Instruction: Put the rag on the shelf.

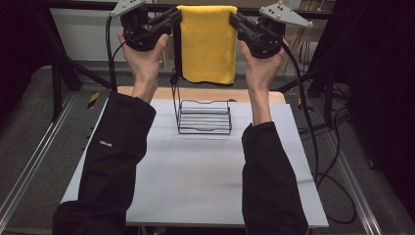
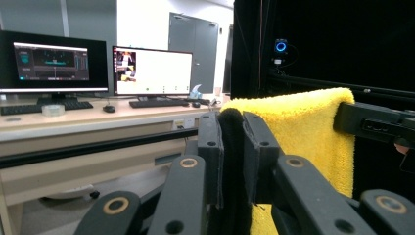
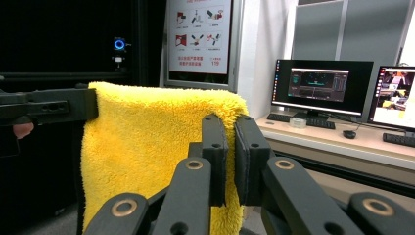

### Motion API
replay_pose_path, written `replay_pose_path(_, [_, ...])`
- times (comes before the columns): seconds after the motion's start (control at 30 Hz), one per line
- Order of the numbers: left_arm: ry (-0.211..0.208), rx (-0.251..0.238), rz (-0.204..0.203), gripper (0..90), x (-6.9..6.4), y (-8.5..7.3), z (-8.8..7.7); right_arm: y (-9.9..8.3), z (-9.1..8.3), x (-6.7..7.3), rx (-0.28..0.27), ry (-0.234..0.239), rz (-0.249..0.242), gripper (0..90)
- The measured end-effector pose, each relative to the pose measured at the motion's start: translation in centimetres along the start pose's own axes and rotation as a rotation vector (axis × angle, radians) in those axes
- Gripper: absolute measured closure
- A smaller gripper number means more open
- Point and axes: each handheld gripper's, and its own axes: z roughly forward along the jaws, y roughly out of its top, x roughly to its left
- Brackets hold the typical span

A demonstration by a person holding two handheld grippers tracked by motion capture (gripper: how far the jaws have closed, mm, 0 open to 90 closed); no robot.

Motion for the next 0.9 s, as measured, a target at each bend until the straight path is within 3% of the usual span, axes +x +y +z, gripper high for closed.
replay_pose_path(0.17, [0.027, 0.009, 0.045, 79.4, 0.3, 0.7, 1.0, 0.0, 0.9, -0.5, -0.001, -0.003, 0.008, 84.8])
replay_pose_path(0.43, [0.040, 0.004, 0.047, 79.4, 1.3, 0.6, 1.9, 0.0, 2.3, -0.9, 0.003, -0.003, -0.009, 84.8])
replay_pose_path(0.5, [0.042, 0.006, 0.045, 79.4, 1.6, 0.4, 2.1, -0.1, 2.5, -0.9, 0.009, -0.003, -0.013, 84.8])
replay_pose_path(0.6, [0.039, 0.008, 0.074, 79.4, 1.9, -0.2, 2.2, -0.7, 2.7, -1.1, 0.020, -0.001, -0.023, 84.8])
replay_pose_path(0.9, [0.025, 0.042, 0.082, 79.4, 2.5, -2.6, 2.6, -2.4, 2.9, -1.5, 0.063, 0.008, -0.028, 84.8])
